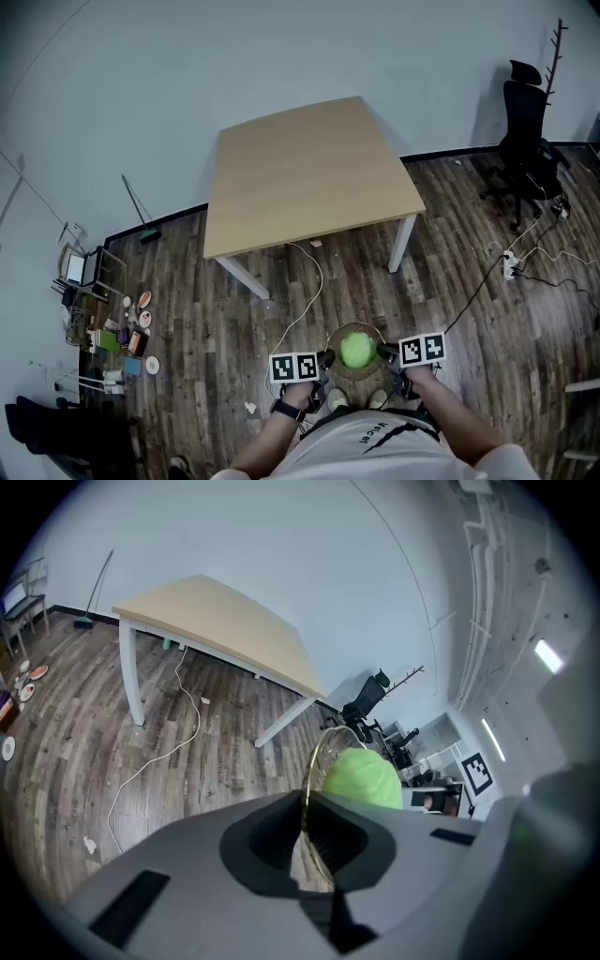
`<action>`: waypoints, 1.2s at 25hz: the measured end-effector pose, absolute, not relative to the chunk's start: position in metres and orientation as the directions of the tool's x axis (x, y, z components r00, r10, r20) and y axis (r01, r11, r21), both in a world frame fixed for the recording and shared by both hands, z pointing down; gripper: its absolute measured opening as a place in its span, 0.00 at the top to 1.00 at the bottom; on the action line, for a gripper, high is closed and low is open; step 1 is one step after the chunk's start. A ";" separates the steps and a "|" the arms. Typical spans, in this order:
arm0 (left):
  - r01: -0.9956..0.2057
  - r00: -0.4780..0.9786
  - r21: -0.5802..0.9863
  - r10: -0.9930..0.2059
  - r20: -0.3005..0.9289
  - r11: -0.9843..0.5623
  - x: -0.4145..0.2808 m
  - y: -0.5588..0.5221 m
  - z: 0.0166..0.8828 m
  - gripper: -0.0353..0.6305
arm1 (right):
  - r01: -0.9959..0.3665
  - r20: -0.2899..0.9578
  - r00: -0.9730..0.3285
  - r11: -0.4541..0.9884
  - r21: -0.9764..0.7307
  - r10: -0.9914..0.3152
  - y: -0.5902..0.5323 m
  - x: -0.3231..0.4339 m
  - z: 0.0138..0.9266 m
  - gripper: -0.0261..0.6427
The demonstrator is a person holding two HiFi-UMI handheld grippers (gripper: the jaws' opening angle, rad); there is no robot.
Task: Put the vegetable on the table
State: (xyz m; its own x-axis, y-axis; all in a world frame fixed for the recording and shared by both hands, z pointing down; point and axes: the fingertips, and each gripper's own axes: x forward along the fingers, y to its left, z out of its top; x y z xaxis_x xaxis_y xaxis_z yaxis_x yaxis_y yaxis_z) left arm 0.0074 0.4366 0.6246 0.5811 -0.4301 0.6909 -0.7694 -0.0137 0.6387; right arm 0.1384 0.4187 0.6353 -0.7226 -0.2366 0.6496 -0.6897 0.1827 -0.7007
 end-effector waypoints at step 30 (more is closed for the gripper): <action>-0.787 0.535 0.617 -0.474 0.699 0.022 0.049 0.422 0.622 0.91 | -0.656 0.620 -0.754 0.211 -0.725 -0.214 0.398 0.179 0.635 0.92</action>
